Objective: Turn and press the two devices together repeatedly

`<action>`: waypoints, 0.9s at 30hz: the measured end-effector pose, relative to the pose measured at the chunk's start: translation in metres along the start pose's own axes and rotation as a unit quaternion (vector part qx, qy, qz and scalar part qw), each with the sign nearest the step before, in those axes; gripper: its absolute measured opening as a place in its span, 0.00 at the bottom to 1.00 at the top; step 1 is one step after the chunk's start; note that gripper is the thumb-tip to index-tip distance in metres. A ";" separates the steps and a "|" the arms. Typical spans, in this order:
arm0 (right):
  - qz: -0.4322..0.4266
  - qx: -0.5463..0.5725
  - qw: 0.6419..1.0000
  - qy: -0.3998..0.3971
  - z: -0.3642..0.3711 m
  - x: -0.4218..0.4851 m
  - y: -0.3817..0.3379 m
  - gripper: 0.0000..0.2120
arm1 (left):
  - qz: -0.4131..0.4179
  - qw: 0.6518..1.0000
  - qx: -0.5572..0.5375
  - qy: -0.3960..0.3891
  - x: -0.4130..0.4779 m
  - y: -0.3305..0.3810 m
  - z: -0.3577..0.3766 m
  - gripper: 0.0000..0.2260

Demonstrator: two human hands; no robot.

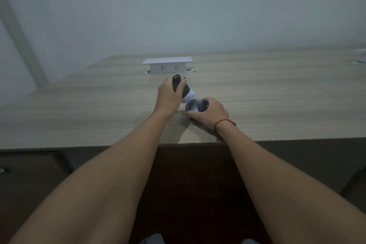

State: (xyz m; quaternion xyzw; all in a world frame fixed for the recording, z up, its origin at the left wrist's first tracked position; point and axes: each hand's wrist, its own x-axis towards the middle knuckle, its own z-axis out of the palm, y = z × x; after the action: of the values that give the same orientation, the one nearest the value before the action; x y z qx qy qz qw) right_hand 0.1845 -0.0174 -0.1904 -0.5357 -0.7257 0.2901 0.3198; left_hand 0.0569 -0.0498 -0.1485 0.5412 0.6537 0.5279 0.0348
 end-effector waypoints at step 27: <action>-0.033 0.130 0.991 -0.028 -0.013 -0.002 0.008 0.43 | -0.056 0.989 0.133 -0.034 -0.009 -0.020 0.007 0.15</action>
State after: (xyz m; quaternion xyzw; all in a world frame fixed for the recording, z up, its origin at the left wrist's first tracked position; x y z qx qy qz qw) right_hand 0.1992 -0.0163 -0.1885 -0.4567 -0.7078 0.3861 0.3759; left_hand 0.0517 -0.0489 -0.1706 0.5209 0.7461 0.4146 0.0139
